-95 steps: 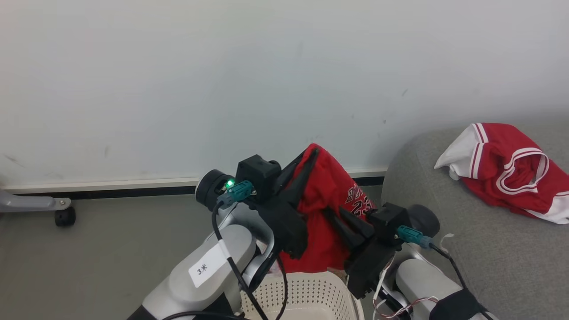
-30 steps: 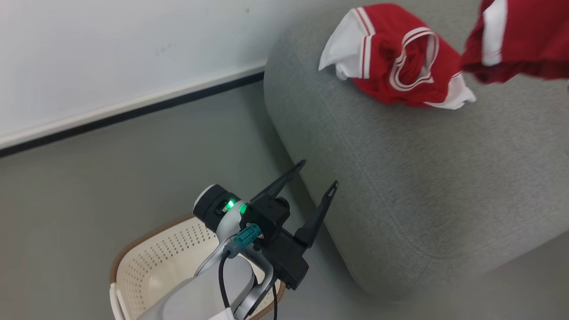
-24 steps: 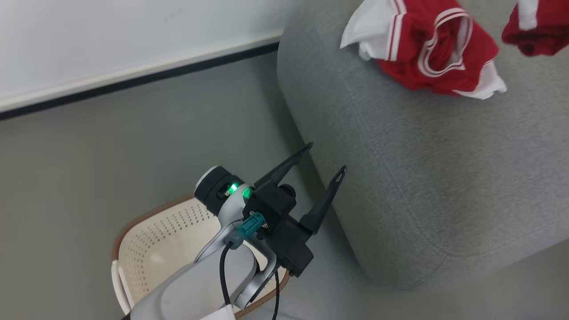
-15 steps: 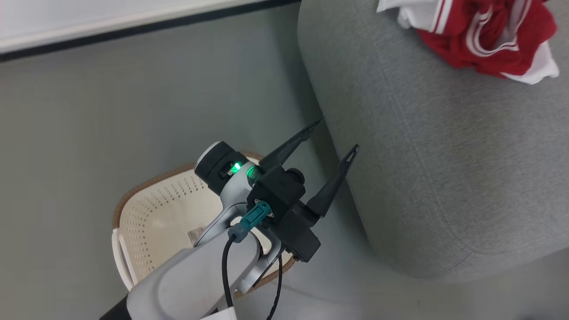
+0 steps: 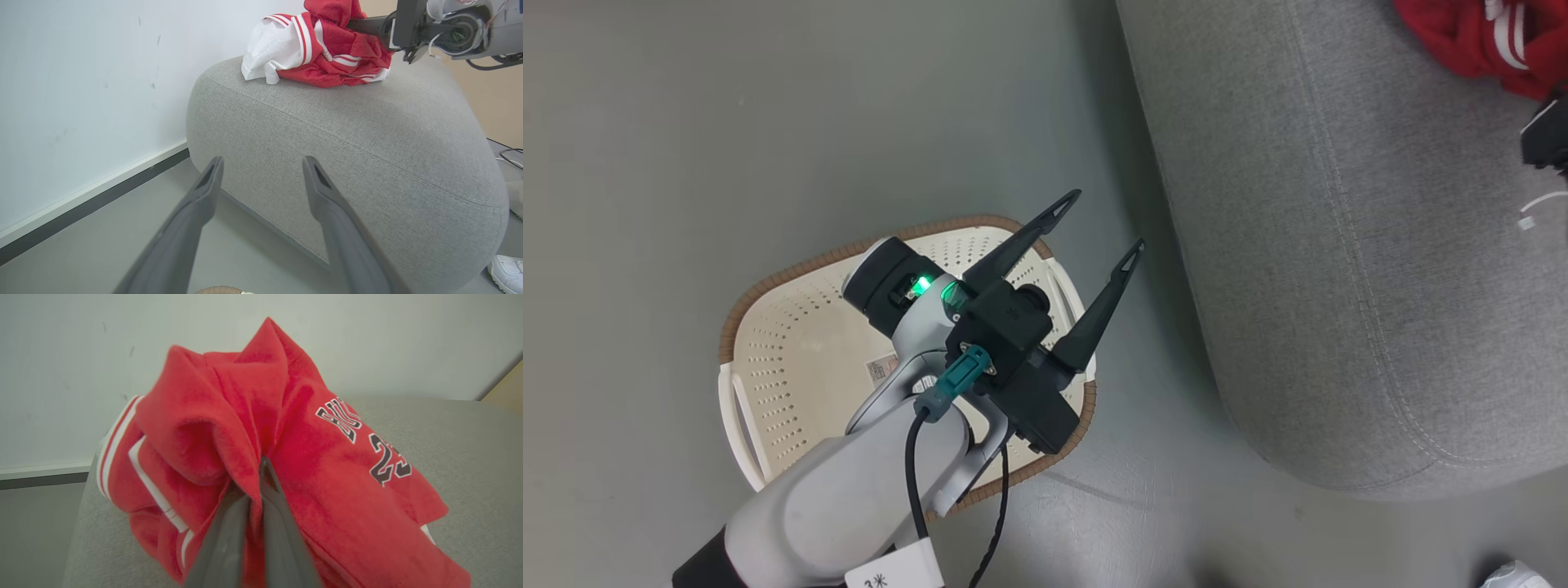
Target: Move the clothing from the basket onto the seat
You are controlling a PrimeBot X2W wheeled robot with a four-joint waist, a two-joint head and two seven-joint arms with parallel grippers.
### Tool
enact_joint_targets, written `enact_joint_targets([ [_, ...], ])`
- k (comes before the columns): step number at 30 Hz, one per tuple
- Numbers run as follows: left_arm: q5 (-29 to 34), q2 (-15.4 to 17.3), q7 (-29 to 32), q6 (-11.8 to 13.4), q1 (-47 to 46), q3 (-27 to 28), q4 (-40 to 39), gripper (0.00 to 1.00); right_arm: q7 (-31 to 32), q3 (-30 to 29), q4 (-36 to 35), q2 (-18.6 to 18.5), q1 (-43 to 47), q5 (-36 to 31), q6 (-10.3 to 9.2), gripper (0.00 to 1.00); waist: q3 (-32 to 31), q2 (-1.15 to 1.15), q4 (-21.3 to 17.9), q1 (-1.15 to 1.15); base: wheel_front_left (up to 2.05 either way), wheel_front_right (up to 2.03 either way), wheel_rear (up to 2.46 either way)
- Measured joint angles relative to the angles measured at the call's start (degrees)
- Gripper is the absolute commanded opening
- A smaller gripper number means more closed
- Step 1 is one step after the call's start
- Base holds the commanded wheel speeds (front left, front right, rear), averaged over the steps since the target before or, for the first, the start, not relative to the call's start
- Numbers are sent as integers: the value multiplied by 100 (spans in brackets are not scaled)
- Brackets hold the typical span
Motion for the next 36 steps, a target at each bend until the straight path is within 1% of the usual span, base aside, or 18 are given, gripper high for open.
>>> enact_joint_targets([
  [2, 0, 16, -1, 1, 1, 11, 18, 100, -34, 13, 70, 69, 1, 0, 36, 0, -18, 0, -24, -1, 0, 0, 0],
  [3, 0, 16, -8, 1, 1, 15, 25, 100, -51, 20, 111, 98, 1, 0, 49, 3, -37, -1, -42, -1, 0, 0, 0],
  [4, 0, 13, -10, 1, 1, 15, 37, 100, -82, 24, 151, 116, 1, 0, 69, 27, -60, -1, -58, -1, 0, 0, 0],
  [5, -1, 13, -23, 0, 5, 15, 44, 100, -85, 26, 180, 125, 1, 0, 98, 41, -85, -1, -73, -1, 0, 0, 0],
  [6, -2, 12, -47, 0, 10, 15, 56, 100, -92, 33, 207, 141, 2, 0, 100, 52, -113, -1, -87, -1, 0, 0, 0],
  [7, -5, 9, -53, -1, 18, 16, 76, 100, -125, 44, 240, 158, 3, 0, 113, 100, -146, -1, -102, -2, 0, 0, 0],
  [12, -102, -58, -114, -14, 67, 29, 200, 100, -177, 115, 360, 198, 75, -21, 204, 100, -352, -1, -168, -1, 0, 0, 0],
  [18, -261, -254, -227, -57, 206, 196, 371, 100, -190, 185, 437, 212, 247, -120, 234, 100, -705, -1, -208, -2, 0, 0, 0],
  [25, -538, -354, -312, -51, 380, 495, 615, 100, -191, 220, 423, 290, 580, -158, 247, 100, -1133, -1, -186, -2, 0, 0, 0],
  [28, -611, -366, -358, -48, 537, 643, 768, 100, -191, 229, 291, 379, 775, -160, 250, 100, -1365, -2, -149, -2, 0, 0, 0],
  [31, -680, -359, -366, -3, 723, 803, 916, 100, -192, 250, 143, 460, 987, -162, 298, 100, -1601, -2, -94, -2, 0, 0, 0],
  [36, -893, -297, -407, 1, 1081, 1127, 1094, 100, -191, 289, -109, 611, 1410, -162, 305, 100, -1995, -3, 40, -3, 0, 0, 0],
])
